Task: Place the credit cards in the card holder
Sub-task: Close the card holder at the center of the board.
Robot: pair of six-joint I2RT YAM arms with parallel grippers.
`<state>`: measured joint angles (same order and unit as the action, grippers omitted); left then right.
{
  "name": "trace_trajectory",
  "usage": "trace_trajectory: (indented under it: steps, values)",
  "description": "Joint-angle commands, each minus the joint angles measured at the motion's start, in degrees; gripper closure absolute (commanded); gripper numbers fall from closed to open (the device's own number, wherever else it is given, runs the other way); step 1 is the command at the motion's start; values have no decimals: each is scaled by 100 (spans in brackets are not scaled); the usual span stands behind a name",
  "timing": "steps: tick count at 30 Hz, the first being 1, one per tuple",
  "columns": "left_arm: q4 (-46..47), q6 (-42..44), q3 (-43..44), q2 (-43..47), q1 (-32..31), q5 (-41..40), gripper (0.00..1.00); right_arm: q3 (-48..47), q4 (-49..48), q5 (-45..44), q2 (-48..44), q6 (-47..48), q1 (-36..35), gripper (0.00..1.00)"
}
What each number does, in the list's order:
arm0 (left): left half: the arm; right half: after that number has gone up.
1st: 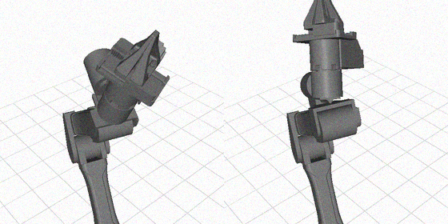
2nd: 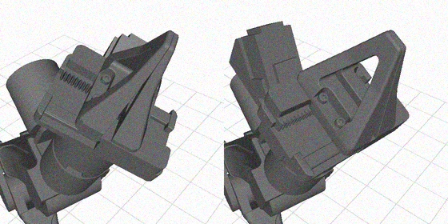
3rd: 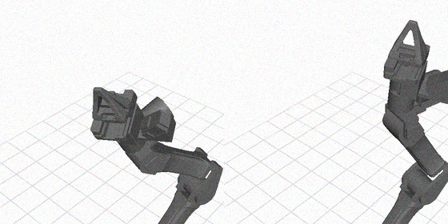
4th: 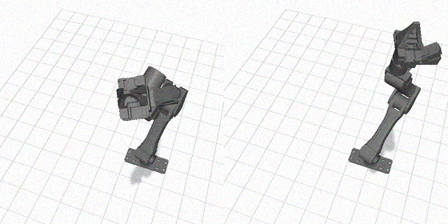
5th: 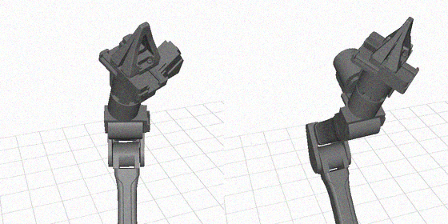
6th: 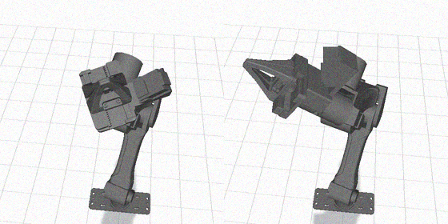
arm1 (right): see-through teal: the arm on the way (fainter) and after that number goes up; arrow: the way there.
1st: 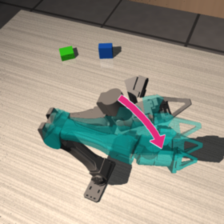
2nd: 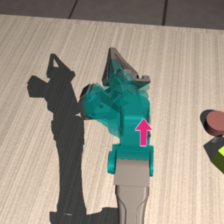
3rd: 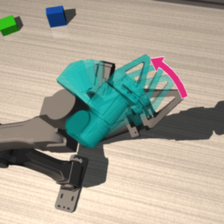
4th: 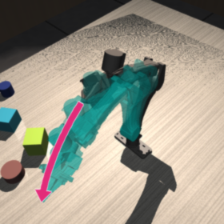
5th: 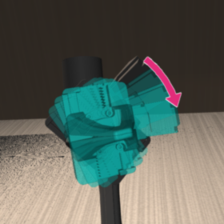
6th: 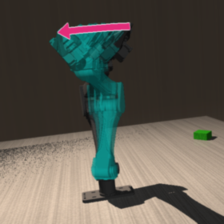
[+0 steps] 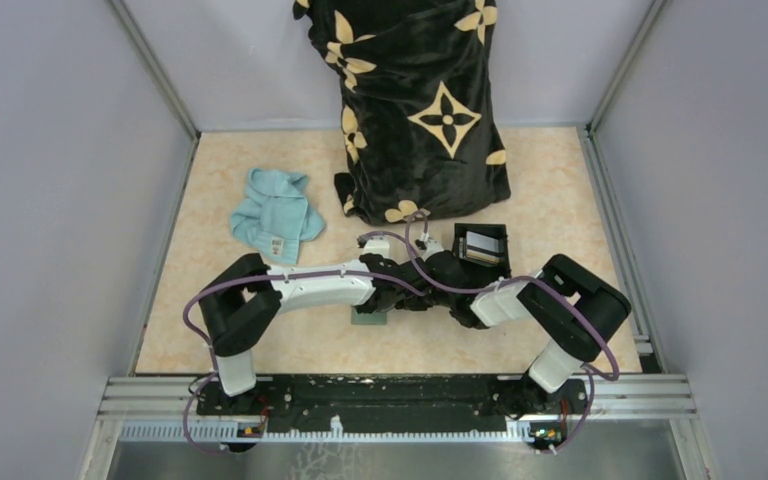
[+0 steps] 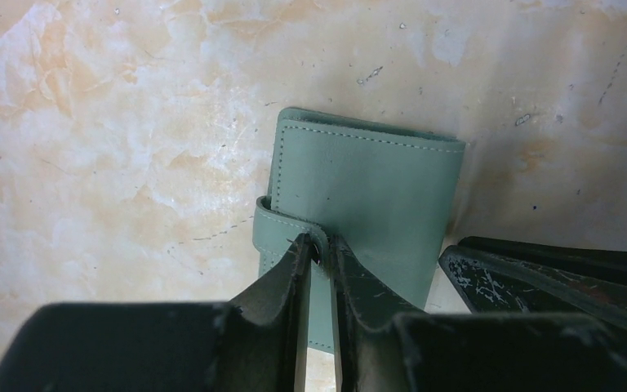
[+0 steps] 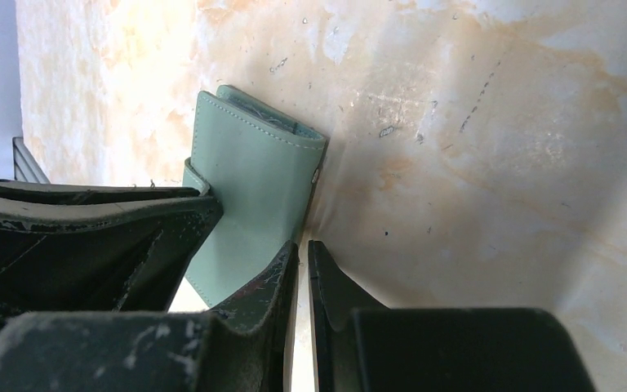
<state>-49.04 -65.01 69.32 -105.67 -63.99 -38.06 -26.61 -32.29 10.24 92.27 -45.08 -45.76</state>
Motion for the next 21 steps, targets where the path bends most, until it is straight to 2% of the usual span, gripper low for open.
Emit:
trace_trajectory:
  steps: [1,21]
  values:
    - [190,-98,382,-229,-175,38,80,-39,-107,-80,107,95,-307,90]
    - [92,-101,851,-500,-243,-50,80,4,-75,7,49,197,-231,90]
